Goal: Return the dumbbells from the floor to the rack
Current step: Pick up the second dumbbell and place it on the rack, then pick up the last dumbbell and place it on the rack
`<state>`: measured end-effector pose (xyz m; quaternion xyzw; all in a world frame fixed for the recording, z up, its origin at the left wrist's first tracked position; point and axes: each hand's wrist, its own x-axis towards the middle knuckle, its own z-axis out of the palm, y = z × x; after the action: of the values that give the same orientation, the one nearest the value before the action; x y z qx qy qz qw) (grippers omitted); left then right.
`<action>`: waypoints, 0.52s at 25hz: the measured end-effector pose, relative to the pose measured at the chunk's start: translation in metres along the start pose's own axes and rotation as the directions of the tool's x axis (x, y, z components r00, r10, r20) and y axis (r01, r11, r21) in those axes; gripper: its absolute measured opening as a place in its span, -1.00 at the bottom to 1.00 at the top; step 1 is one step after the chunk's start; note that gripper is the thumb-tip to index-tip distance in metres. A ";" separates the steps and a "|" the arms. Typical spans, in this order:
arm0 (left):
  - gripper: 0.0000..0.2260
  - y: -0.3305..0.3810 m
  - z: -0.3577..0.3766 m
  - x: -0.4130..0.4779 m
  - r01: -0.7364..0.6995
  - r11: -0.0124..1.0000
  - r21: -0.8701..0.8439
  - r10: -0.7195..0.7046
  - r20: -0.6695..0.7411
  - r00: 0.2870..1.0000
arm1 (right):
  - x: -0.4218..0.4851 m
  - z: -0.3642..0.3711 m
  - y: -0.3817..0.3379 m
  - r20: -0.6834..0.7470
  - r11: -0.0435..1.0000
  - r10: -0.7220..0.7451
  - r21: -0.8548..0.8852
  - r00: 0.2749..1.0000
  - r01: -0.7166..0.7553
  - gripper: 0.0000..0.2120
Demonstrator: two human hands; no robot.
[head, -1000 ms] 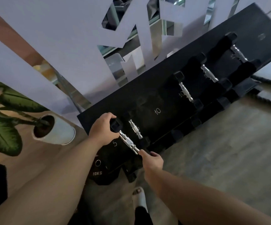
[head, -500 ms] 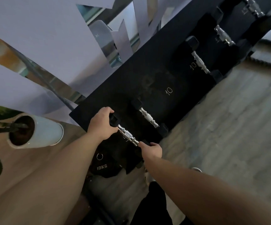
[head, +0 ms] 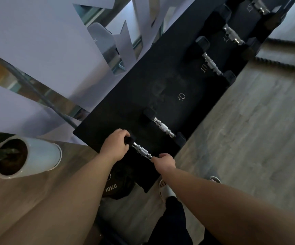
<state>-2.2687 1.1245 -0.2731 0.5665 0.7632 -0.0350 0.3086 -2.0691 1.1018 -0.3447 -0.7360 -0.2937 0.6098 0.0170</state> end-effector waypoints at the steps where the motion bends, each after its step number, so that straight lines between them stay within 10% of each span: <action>1: -0.66 0.001 -0.002 -0.001 -0.009 1.000 0.007 0.009 0.018 1.000 | 0.000 -0.001 -0.001 0.002 1.000 0.004 0.001 1.000 -0.004 -0.37; 13: -0.74 0.170 -0.055 -0.005 -0.279 0.951 -0.131 0.301 0.198 0.933 | -0.064 -0.214 -0.041 -0.093 0.938 -0.335 -0.125 0.938 0.323 -0.94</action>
<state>-2.1412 1.2029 -0.1758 0.6496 0.6339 -0.0115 0.4195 -1.8967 1.1779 -0.2172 -0.7095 -0.4437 0.5391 0.0956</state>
